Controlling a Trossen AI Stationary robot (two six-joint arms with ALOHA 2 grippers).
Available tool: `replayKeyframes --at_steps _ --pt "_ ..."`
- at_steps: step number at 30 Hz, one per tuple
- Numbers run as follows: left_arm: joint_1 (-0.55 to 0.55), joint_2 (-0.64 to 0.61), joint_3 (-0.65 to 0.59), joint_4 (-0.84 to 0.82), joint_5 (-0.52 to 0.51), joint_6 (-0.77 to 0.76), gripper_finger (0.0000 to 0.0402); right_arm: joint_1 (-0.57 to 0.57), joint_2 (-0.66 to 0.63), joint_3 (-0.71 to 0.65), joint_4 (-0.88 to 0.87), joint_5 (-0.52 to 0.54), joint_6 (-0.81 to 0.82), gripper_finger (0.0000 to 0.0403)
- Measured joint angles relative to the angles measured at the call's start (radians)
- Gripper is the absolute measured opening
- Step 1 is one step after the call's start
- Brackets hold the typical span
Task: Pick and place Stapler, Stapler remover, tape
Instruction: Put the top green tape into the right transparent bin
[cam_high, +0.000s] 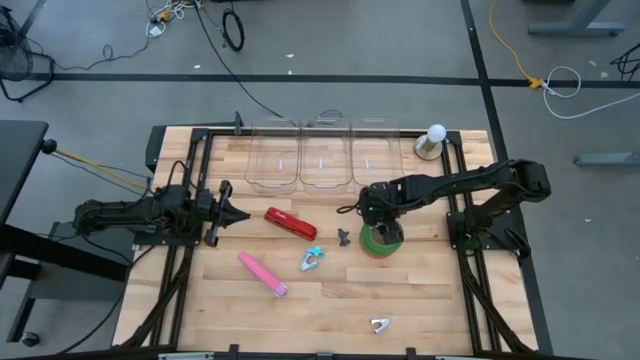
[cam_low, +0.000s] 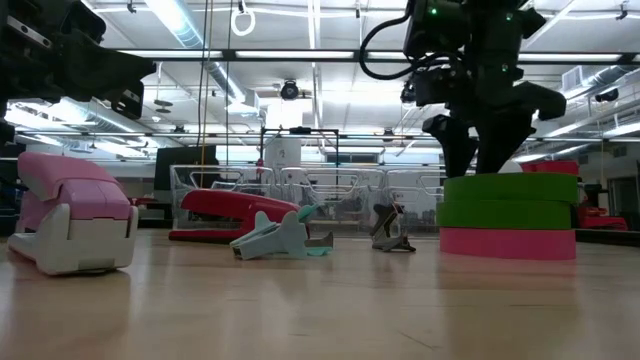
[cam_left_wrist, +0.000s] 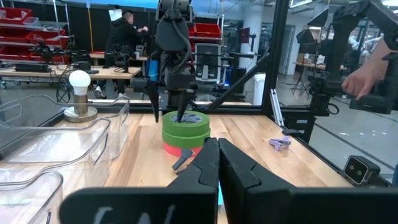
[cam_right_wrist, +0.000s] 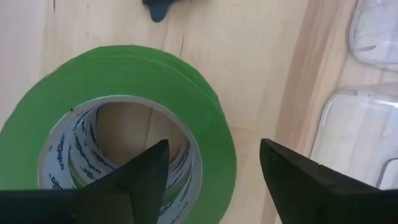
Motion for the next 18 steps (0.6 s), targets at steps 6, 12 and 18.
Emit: replayKeyframes --at_steps 6,12,18 --pt "0.0 0.0 0.0 0.0 0.0 0.0 0.0003 0.0 0.003 0.0 0.009 -0.003 -0.006 0.0252" --pt "0.0 0.0 0.0 0.0 0.0 0.0 0.0003 0.0 0.003 -0.001 0.012 -0.033 -0.049 0.0252" --pt "0.0 0.0 0.0 0.0 0.0 0.0 0.0003 0.0 0.003 -0.025 0.032 -0.034 -0.049 0.0252"
